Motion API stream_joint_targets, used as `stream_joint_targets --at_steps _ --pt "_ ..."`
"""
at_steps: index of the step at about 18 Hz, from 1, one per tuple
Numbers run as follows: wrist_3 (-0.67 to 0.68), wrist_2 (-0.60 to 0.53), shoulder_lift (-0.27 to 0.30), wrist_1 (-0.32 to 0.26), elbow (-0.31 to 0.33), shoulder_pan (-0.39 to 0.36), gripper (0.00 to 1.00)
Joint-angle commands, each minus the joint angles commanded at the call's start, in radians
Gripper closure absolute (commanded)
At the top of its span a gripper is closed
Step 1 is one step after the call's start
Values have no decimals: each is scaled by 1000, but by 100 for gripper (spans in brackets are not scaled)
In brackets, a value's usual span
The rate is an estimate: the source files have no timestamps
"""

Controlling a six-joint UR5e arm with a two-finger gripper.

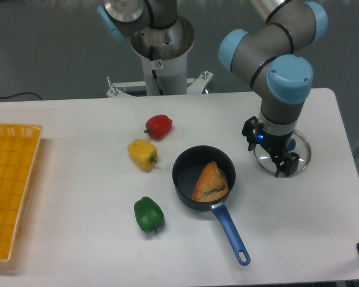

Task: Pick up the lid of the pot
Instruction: 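Move the gripper over the glass lid's blue knob, then lower the open gripper around the blue knob of the lid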

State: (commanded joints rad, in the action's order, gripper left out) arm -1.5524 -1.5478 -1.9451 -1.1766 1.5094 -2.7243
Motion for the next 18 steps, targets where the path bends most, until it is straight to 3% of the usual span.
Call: stream_joint_targets --at_steps 5,11,18 --pt "-12 5 -6 15 21 -64 0" --pt "6 -5 -29 20 46 -74 0" --pt "43 2 -26 25 104 -172 0"
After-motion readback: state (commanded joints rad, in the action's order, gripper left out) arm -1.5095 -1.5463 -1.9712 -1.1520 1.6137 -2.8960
